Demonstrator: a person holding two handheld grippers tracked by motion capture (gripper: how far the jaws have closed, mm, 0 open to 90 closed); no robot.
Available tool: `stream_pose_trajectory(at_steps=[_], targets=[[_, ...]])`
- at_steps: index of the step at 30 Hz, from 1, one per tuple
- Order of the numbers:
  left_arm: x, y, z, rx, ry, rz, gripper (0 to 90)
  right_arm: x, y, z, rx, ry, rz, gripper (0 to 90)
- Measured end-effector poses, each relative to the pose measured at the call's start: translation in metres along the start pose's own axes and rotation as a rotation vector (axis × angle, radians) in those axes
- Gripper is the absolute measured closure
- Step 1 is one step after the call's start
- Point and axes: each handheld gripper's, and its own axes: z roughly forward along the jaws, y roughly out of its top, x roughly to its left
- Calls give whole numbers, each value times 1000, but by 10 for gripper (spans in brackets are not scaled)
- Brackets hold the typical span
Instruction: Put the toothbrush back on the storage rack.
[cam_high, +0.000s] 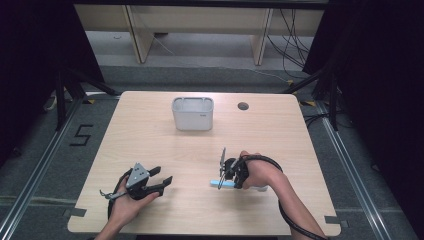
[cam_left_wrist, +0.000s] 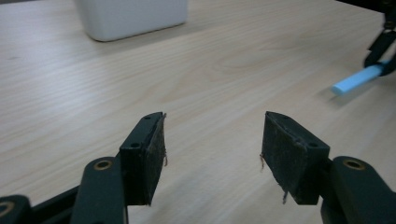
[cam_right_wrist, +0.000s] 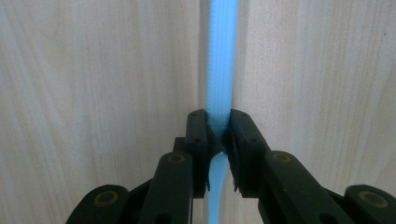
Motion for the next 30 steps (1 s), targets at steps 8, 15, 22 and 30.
stream_pose_trajectory(at_steps=[8, 15, 22, 30], targets=[[-30, 15, 9, 29, -161, 97, 393, 6, -1, -7, 2, 13, -37, 791], [-52, 26, 27, 73, -275, 165, 392, 12, 2, -16, -1, 15, -31, 791], [-63, 33, 46, 88, -339, 213, 412, 16, 8, -21, -11, 19, -53, 791], [-66, 35, 54, 98, -371, 244, 437, 21, 17, -26, -23, 26, -87, 792]])
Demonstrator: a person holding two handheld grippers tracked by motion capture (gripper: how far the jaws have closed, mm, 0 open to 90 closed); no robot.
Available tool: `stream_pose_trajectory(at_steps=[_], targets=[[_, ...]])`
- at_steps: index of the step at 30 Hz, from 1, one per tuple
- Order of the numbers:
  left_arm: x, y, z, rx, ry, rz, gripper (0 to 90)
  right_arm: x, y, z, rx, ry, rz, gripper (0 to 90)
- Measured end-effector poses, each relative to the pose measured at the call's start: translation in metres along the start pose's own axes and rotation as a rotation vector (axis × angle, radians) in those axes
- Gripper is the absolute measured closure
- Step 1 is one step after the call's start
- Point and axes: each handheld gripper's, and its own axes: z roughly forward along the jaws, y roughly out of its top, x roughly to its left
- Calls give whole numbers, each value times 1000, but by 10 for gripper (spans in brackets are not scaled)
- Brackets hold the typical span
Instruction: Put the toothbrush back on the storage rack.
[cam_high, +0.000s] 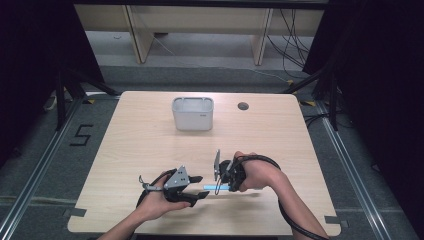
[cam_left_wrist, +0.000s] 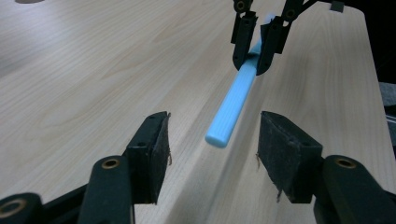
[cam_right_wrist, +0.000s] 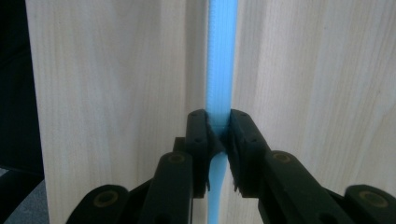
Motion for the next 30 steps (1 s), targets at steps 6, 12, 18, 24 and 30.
stream_pose_trajectory(at_steps=[6, 12, 18, 24, 30], targets=[[1, -1, 8, 25, -39, 17, 491, 1, 6, -1, -10, 9, -17, 791], [0, 0, 13, 34, -62, 34, 545, 1, 8, 1, -10, 9, -34, 791], [1, 2, 15, 64, -86, 91, 615, 4, 10, 2, -33, 34, -18, 791], [0, 1, 17, 67, -92, 90, 674, 4, 13, 2, -25, 25, -45, 791], [1, 0, 17, 79, -105, 100, 703, 5, 15, 1, -15, 20, -55, 791]])
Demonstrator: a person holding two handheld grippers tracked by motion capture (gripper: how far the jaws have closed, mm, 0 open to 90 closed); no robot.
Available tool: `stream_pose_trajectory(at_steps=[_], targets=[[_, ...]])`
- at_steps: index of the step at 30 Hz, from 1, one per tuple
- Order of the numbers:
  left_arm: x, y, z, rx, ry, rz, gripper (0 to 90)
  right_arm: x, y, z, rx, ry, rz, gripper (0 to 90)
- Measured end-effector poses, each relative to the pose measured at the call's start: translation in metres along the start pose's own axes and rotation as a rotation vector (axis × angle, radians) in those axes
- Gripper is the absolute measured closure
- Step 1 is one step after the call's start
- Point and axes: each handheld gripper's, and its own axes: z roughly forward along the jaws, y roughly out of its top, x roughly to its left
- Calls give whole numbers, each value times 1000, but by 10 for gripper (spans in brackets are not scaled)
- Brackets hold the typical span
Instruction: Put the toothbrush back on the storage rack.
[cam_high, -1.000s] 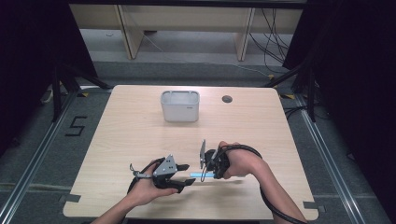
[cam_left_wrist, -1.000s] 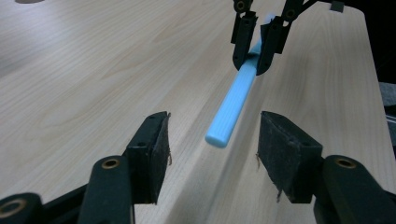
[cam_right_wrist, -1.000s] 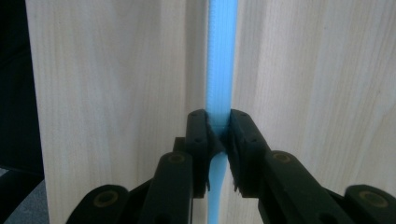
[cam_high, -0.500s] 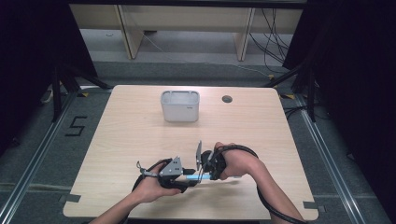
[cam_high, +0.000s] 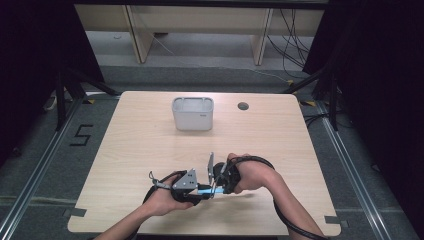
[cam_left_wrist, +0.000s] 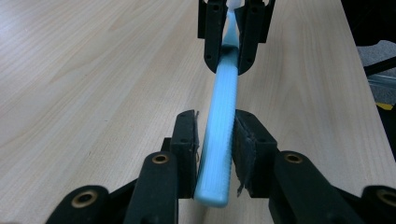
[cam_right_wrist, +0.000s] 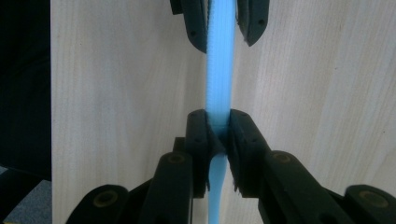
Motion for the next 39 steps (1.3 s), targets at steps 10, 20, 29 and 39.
stream_pose_trajectory(at_steps=[10, 20, 29, 39], targets=[[-1, 1, 0, 4, -26, 14, 750, -1, 2, 1, -4, -2, -39, 789], [2, 2, -5, -2, -1, 18, 779, -4, 2, -3, -61, -68, -30, 642], [11, -1, -24, -2, 130, -51, 779, -6, -19, -18, -241, -247, 112, 507], [26, -15, -49, -129, 297, -199, 779, -3, -52, -6, -586, -274, 461, 441]])
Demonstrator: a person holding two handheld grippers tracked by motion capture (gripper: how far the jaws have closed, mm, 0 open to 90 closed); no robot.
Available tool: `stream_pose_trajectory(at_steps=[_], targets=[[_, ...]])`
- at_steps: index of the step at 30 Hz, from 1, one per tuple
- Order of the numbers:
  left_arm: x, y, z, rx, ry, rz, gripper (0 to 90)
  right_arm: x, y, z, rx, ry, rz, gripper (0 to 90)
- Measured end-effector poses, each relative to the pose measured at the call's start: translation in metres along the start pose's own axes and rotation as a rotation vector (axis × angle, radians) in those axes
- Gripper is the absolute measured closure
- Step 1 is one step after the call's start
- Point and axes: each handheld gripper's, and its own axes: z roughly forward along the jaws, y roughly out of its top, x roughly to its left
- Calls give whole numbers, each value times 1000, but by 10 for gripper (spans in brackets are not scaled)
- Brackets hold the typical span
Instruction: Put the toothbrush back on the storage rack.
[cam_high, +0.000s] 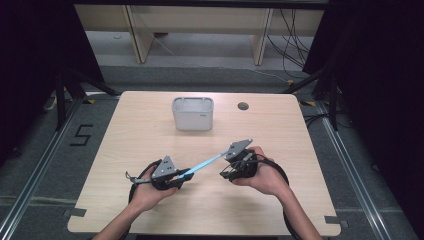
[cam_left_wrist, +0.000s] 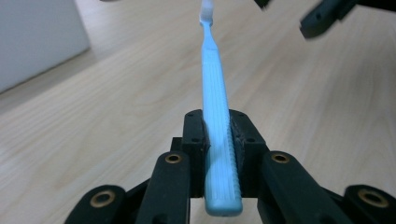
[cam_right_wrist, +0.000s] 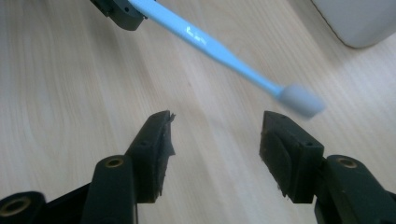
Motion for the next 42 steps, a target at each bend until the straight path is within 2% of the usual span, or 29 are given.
stream_pose_trajectory(at_steps=[3, 4, 5, 6, 7, 8, 9, 11, 12, 13, 15, 16, 17, 19, 20, 22, 23, 26, 27, 28, 29, 32, 36, 37, 39, 42], targets=[[1, -2, -4, -30, 26, -20, 779, -1, -11, 8, -87, 1, 135, 431], [2, -2, -5, -31, 34, -25, 779, -1, -16, 12, -134, 8, 221, 415], [2, -3, -6, -33, 38, -29, 779, -1, -16, 12, -134, 8, 221, 415], [2, -3, -6, -32, 41, -32, 779, -3, -18, 14, -161, 15, 240, 412], [3, -4, -6, -31, 45, -32, 779, -1, -19, 17, -177, 25, 279, 407], [3, -4, -7, -32, 46, -29, 779, -2, -19, 20, -194, 24, 276, 405], [3, -5, -6, -39, 53, -40, 779, 0, -19, 22, -200, 20, 316, 400], [3, -6, -6, -43, 57, -44, 779, 3, -17, 27, -209, 13, 354, 398], [3, -6, -6, -45, 59, -46, 779, 1, -16, 29, -221, 15, 353, 398], [3, -6, -6, -43, 60, -47, 779, 1, -14, 32, -244, 12, 374, 398], [3, -7, -6, -43, 61, -51, 779, 0, -13, 35, -260, 14, 370, 398], [3, -8, -6, -50, 54, -52, 779, 2, -12, 37, -271, 16, 406, 398], [3, -9, -6, -49, 55, -53, 779, 3, -10, 41, -284, 39, 424, 398], [3, -10, -6, -41, 67, -57, 779, 3, -9, 43, -294, 46, 425, 398], [4, -10, -7, -38, 68, -58, 779, 4, -8, 45, -293, 63, 453, 398], [4, -11, -7, -38, 74, -60, 779, 3, -6, 47, -318, 61, 469, 393], [4, -11, -7, -42, 75, -63, 779, 3, -3, 50, -319, 81, 492, 383], [6, -11, -7, -59, 83, -69, 779, 1, 0, 53, -346, 86, 521, 372], [6, -11, -7, -66, 87, -73, 779, 1, 0, 53, -346, 86, 521, 372], [7, -10, -7, -68, 93, -75, 779, 0, 1, 52, -348, 65, 508, 372], [7, -10, -8, -64, 103, -75, 779, 1, 3, 53, -364, 85, 547, 368], [8, -10, -8, -85, 109, -78, 779, -2, 8, 53, -381, 80, 548, 363], [10, -8, -9, -100, 139, -90, 779, -4, 15, 56, -392, 83, 560, 356], [11, -8, -9, -104, 143, -89, 779, -6, 16, 57, -398, 86, 540, 353], [12, -8, -9, -121, 154, -88, 779, -5, 19, 58, -404, 89, 573, 347], [12, -8, -8, -149, 161, -93, 779, -7, 24, 62, -409, 99, 588, 342]])
